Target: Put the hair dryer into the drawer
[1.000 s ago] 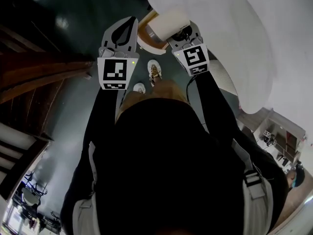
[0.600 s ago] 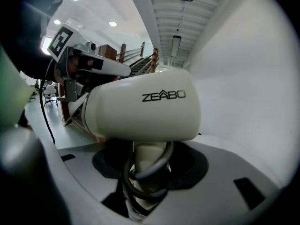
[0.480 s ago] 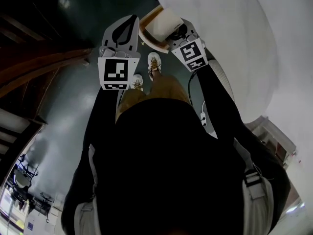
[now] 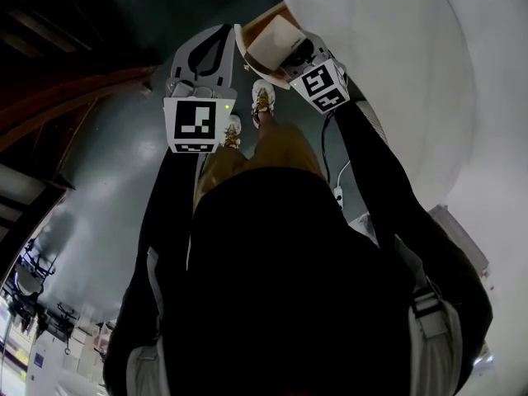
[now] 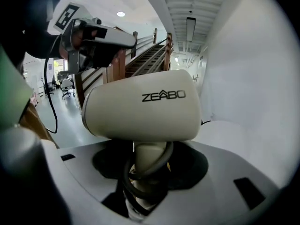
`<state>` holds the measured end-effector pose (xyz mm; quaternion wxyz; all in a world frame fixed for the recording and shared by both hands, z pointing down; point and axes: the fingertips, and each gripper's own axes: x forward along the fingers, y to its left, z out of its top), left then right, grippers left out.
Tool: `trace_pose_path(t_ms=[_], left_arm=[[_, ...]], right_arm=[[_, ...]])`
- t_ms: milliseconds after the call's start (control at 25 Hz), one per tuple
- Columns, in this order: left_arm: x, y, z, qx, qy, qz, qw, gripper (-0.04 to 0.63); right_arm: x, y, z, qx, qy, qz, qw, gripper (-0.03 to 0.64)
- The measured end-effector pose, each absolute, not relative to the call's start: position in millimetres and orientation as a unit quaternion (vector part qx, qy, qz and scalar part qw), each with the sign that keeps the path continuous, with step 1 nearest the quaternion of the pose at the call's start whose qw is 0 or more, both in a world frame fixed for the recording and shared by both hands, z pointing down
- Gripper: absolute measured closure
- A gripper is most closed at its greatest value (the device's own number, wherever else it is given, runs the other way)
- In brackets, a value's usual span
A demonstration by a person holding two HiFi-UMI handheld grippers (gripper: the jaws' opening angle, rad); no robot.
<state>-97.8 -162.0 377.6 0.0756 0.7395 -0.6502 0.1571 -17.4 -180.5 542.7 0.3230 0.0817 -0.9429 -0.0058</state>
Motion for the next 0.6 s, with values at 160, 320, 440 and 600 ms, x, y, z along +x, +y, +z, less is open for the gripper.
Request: trace_pose_path(t_ms=[160,320,440,600], left_arm=[[-99.5,-162.5,383.3,0.734,-0.657,0.155,0.082,0.58],[-99.9,-163.9,386.7,0.732,-0.657,0.156,0.087,0.58],[-99.2,-166.0,390.5,0.733,-0.655,0.158,0.09,0.58],[-101.0,-165.3,393.1,0.731,-0.656,0.16,0.096,0.58]], right_arm=[[-17.8,-178.3,561.7,0.069,-0.939,-0.004,0.336,0.379],[-16.6,-179.6,578.7,0.06,-0.934,-0.003,0.353,0.379],[-14.4,-182.4,593.2,0.057,-0.929,-0.003,0.366,0.379],[-16.8,-177.5,603.0,0.042,-0.926,-0.015,0.375,0.38]])
